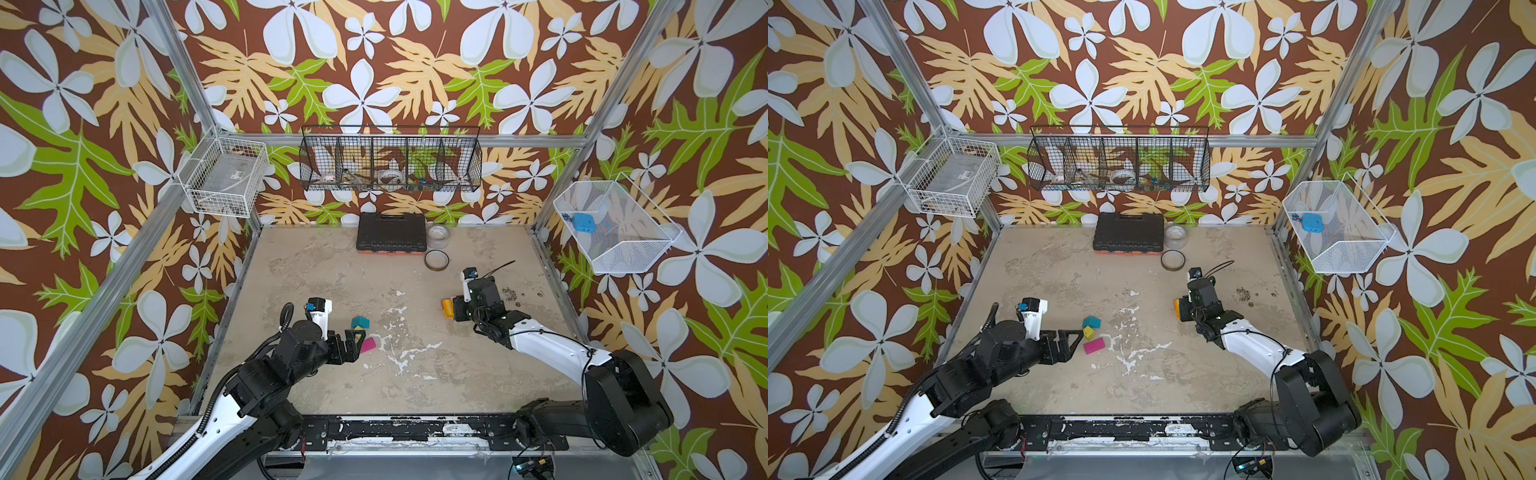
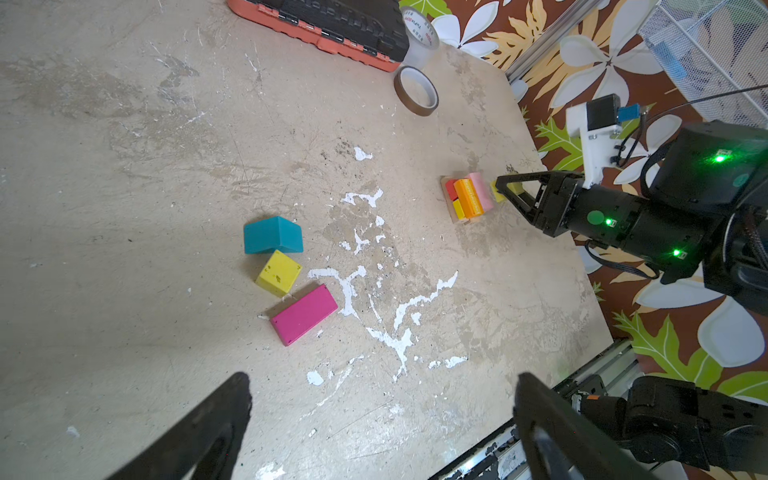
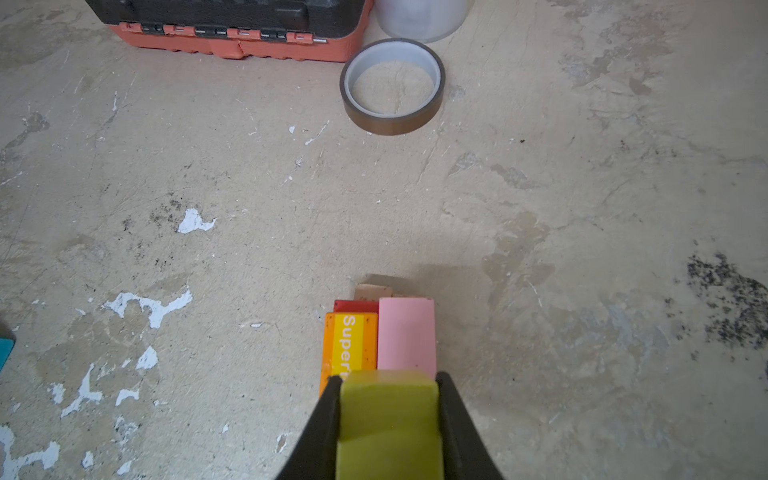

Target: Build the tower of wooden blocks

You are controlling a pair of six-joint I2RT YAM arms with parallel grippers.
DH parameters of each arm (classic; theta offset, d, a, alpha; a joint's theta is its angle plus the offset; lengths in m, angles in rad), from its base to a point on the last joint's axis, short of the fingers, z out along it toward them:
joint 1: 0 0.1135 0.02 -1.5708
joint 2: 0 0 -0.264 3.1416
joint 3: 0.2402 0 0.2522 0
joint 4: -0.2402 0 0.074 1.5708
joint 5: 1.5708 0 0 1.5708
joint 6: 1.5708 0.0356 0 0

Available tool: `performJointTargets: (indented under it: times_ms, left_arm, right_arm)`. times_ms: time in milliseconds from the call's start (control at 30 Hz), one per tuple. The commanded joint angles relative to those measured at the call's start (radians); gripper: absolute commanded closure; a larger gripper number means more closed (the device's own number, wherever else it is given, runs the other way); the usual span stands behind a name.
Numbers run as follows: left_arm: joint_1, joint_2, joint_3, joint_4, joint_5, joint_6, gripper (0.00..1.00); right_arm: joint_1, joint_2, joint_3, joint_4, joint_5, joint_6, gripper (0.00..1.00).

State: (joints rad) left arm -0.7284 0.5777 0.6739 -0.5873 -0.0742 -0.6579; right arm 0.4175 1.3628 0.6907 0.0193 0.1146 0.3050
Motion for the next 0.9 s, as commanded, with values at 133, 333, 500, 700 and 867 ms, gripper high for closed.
performJointTargets:
  times_ms: [133, 333, 500, 700, 867]
  left_arm:
    - [0.000, -0.011, -0.001, 0.012, -0.007, -0.006, 0.00]
    - [0.000, -0.009, -0.002, 0.012, -0.005, -0.005, 0.00]
    - [0.000, -0.012, -0.002, 0.012, -0.005, -0.008, 0.00]
    - [0.000, -0.015, -0.004, 0.012, -0.007, -0.008, 0.00]
    - [0.000, -0.018, -0.004, 0.013, -0.007, -0.008, 0.00]
  right_arm:
    - [-0.001, 0.027, 0.024, -0.018, 0.039, -0.014, 0.87]
    - [0.000, 0.044, 0.032, -0.022, 0.051, -0.010, 0.86]
    - [-0.001, 0.069, 0.048, -0.033, 0.055, -0.010, 0.86]
    - [0.000, 0.088, 0.057, -0.038, 0.057, -0.009, 0.86]
    - [0.000, 0.107, 0.070, -0.049, 0.053, -0.009, 0.86]
